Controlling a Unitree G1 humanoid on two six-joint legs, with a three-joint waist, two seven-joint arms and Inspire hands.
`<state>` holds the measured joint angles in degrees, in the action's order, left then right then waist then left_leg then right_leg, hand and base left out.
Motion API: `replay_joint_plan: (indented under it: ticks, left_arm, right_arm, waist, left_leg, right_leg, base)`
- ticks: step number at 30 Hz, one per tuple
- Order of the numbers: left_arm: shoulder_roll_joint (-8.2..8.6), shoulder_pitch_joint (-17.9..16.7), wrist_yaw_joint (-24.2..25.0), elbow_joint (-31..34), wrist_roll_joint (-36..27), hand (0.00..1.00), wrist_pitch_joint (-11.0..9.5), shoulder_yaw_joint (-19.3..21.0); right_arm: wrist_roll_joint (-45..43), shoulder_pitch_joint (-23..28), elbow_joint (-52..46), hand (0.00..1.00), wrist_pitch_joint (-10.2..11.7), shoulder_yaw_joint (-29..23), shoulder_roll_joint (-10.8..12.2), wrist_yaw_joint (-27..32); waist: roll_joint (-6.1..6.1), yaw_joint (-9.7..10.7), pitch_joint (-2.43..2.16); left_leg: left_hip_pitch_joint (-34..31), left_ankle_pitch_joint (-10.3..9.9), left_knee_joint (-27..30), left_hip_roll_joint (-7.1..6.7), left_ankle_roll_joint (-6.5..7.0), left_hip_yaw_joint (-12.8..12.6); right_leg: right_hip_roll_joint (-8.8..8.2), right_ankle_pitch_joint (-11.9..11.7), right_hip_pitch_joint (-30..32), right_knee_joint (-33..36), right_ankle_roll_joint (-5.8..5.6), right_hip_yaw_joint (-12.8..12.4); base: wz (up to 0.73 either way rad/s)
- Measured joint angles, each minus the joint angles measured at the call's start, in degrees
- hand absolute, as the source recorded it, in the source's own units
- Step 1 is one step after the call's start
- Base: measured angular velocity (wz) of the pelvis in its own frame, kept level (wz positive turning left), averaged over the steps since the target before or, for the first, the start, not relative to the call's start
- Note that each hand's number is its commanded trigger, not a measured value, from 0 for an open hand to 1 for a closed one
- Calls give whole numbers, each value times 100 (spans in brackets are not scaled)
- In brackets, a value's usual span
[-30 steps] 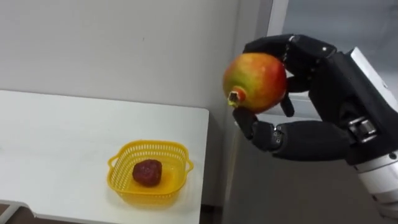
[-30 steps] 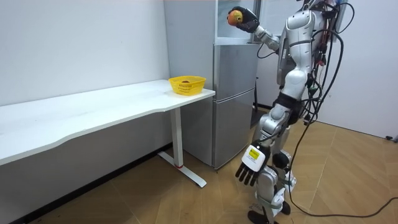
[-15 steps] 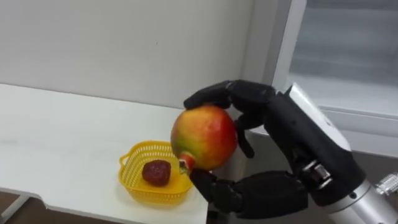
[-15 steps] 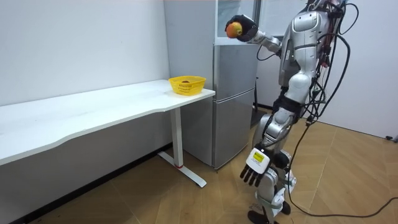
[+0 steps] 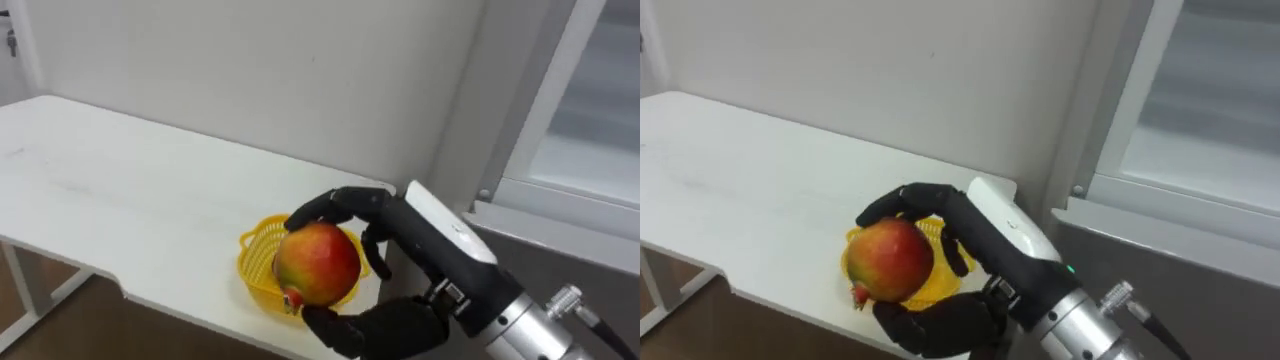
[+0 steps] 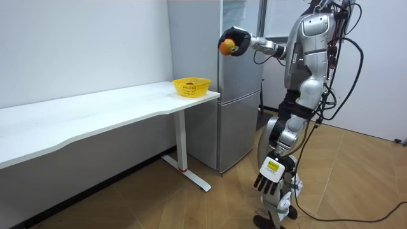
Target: Retrieve from the upper fridge
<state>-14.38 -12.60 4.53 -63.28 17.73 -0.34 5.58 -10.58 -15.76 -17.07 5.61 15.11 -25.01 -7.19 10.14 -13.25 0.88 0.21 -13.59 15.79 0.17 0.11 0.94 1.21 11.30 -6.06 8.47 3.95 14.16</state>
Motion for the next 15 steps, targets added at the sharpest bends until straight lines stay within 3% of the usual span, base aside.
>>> replay_joint_plan:
  ticks: [2, 6, 8, 12, 15]
  left_arm:
    - [-8, 1, 16, 26, 50, 0, 2, 6]
    - [-125, 51, 71, 66, 83, 0, 12, 16]
    - [-158, 56, 77, 61, 127, 0, 17, 43]
    - [-286, 50, 122, 16, 148, 0, 132, 96]
    - [-288, 58, 123, 18, 162, 0, 197, 104]
  right_arm:
    - [-107, -89, 284, 100, -5, 1, -3, 84]
    - [-118, -289, 981, 100, -14, 15, -10, 336]
    - [-151, -344, 1239, 100, -20, 18, -18, 466]
    - [-285, -464, 1618, 100, -26, 358, -270, 619]
    - [-284, -547, 1874, 100, -121, 497, -281, 666]
  waist:
    - [39, -80, -11]
    - [218, -242, 46]
    - [299, -306, 27]
    - [531, -454, 30]
    - [658, -476, 54]
  left_leg:
    - [-5, -6, -5, -15, 10, 92]
    - [-6, -11, -23, -72, 16, 180]
    - [-33, -13, -43, -84, 18, 253]
    - [-76, -13, 1, -95, 16, 358]
    - [-166, -39, 81, -96, 11, 420]
  right_leg:
    - [-9, 9, -15, 6, -15, 21]
    - [-7, 37, -60, 9, -25, 2]
    - [-7, 39, -47, 8, -27, 21]
    - [1, 38, -42, 32, -31, 54]
    - [4, 34, -36, 33, -38, 136]
  base:
    - [23]
    - [19]
    - [13]
    - [15]
    - [21]
